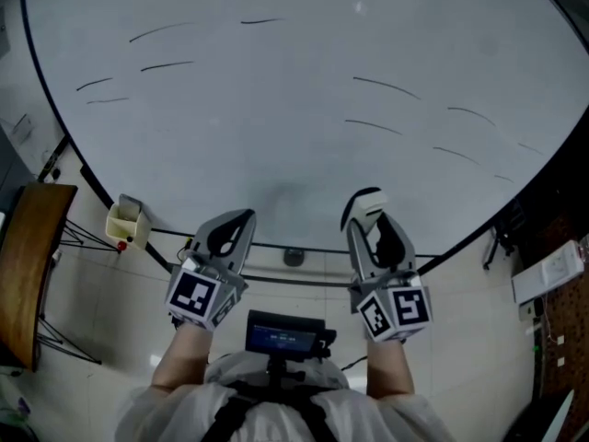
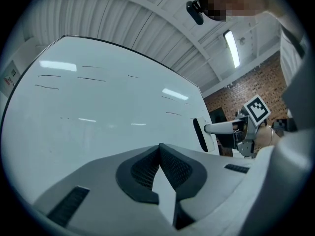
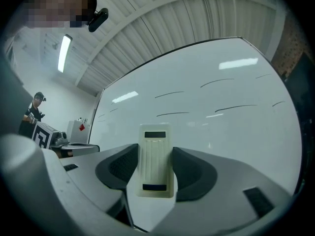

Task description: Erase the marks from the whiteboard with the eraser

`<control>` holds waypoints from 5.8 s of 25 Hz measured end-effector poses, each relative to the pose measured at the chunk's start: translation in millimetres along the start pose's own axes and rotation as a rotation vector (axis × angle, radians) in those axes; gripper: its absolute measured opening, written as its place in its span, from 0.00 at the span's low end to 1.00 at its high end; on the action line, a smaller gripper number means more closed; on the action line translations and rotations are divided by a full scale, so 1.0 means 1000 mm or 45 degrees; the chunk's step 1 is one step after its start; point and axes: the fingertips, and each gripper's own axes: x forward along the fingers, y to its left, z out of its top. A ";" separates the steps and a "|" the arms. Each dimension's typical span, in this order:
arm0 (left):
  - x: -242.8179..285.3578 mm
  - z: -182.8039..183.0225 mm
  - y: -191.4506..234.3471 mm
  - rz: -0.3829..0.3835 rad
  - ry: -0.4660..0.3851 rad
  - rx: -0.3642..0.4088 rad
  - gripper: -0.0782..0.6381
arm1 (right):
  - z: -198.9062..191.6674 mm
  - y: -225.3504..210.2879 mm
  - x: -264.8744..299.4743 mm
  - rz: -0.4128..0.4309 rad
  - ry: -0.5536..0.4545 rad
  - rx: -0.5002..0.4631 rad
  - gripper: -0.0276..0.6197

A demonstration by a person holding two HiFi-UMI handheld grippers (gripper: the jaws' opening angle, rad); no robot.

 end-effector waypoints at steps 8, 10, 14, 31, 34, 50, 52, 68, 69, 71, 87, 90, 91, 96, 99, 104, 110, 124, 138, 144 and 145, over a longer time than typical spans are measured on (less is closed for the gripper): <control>-0.006 -0.018 0.024 -0.025 -0.005 -0.019 0.11 | 0.080 0.021 0.050 -0.036 -0.148 -0.205 0.39; -0.007 -0.021 0.029 -0.016 0.003 -0.031 0.11 | 0.092 0.025 0.063 -0.037 -0.160 -0.258 0.39; -0.008 -0.022 0.041 -0.001 0.002 -0.036 0.11 | 0.089 0.038 0.091 -0.052 -0.129 -0.374 0.39; 0.003 -0.040 0.052 0.019 0.036 -0.064 0.11 | 0.075 0.027 0.120 -0.166 0.003 -0.542 0.40; 0.007 -0.040 0.049 0.017 0.034 -0.068 0.11 | 0.076 0.014 0.114 -0.193 0.022 -0.498 0.40; 0.040 -0.040 0.007 -0.054 0.040 -0.056 0.11 | 0.080 -0.098 0.060 -0.393 0.032 -0.338 0.39; 0.043 -0.037 0.002 -0.060 0.032 -0.052 0.11 | 0.080 -0.096 0.058 -0.387 0.035 -0.340 0.39; 0.016 -0.037 0.031 0.054 0.050 -0.055 0.11 | 0.082 0.049 0.131 -0.100 0.029 -0.694 0.39; 0.016 -0.036 0.031 0.050 0.044 -0.049 0.11 | 0.083 0.045 0.130 -0.100 0.026 -0.665 0.39; 0.017 -0.033 0.030 0.035 0.032 -0.034 0.11 | 0.084 0.033 0.124 -0.124 0.036 -0.593 0.39; 0.021 -0.025 -0.002 -0.063 0.008 -0.035 0.11 | 0.078 -0.093 0.061 -0.468 0.101 -0.410 0.39; 0.015 -0.021 -0.002 -0.053 -0.008 -0.035 0.11 | 0.084 -0.079 0.048 -0.445 0.022 -0.454 0.39; 0.011 -0.021 -0.001 -0.050 -0.008 -0.034 0.11 | 0.083 -0.071 0.042 -0.424 -0.010 -0.453 0.39; -0.010 -0.021 0.015 -0.011 0.006 -0.043 0.11 | 0.048 -0.030 0.028 -0.312 -0.023 -0.363 0.39; -0.019 -0.021 0.025 -0.001 0.001 -0.011 0.11 | 0.010 -0.006 0.030 -0.232 0.037 -0.293 0.39; -0.035 -0.026 0.033 -0.012 0.029 -0.010 0.11 | -0.051 0.020 0.019 -0.229 0.191 -0.183 0.39; -0.047 -0.038 0.031 -0.102 0.018 -0.019 0.11 | -0.093 0.052 -0.002 -0.247 0.291 -0.146 0.39; -0.084 -0.035 0.010 -0.060 -0.026 -0.038 0.11 | -0.100 0.091 -0.032 -0.122 0.305 -0.153 0.39; -0.147 -0.005 -0.103 0.044 0.016 -0.032 0.11 | -0.075 0.099 -0.156 -0.011 0.267 -0.060 0.39; -0.183 -0.005 -0.168 0.066 0.006 -0.004 0.11 | -0.079 0.106 -0.227 0.069 0.286 -0.075 0.39; -0.189 -0.005 -0.177 0.068 0.009 -0.007 0.11 | -0.078 0.106 -0.237 0.079 0.268 -0.065 0.39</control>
